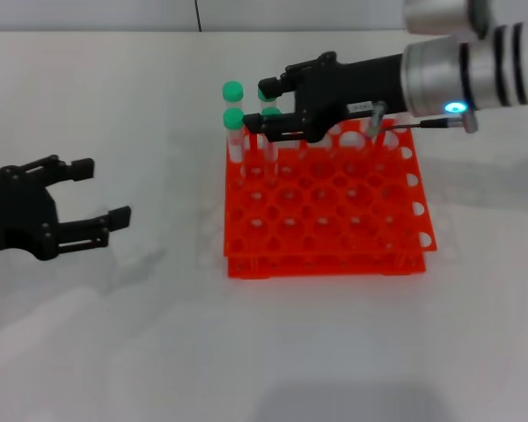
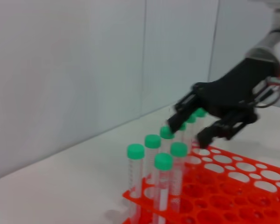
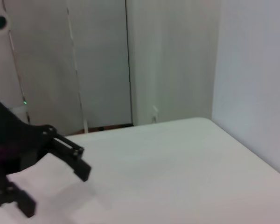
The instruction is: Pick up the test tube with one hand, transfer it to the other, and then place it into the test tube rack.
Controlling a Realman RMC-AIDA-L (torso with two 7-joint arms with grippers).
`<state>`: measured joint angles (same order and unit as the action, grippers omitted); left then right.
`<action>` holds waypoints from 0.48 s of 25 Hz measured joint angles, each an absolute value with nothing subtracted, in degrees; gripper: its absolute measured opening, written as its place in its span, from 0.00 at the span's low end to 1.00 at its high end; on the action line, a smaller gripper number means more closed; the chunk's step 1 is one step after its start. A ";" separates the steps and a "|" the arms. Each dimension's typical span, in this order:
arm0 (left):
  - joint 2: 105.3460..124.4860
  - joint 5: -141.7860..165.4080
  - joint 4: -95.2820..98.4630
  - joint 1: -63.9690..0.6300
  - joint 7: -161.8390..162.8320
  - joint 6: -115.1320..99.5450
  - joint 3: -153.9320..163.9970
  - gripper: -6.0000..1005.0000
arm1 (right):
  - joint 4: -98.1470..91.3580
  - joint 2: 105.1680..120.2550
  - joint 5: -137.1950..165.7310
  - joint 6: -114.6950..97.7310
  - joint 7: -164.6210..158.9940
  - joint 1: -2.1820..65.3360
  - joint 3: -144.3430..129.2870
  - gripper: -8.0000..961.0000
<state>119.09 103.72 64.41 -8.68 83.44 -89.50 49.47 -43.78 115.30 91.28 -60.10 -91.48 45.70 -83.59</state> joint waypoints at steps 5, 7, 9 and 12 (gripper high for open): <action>118.86 103.43 62.28 -9.59 81.40 -91.02 47.38 0.86 | -48.12 114.60 91.77 -67.55 -90.29 39.59 -77.17 0.57; 118.53 103.29 60.76 -10.46 80.38 -92.30 46.54 0.86 | -47.20 113.86 91.78 -70.62 -88.88 37.96 -74.63 0.57; 117.70 103.25 58.60 -11.89 79.80 -94.37 45.35 0.86 | -45.82 113.14 91.79 -73.12 -87.34 36.29 -72.57 0.57; 115.90 103.50 54.50 -14.22 78.84 -98.15 43.55 0.86 | -43.85 112.49 91.79 -76.43 -85.50 34.16 -69.84 0.57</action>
<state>115.90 103.50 54.50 -14.22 78.84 -98.15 43.55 -43.85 112.49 91.79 -76.43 -85.50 34.16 -69.84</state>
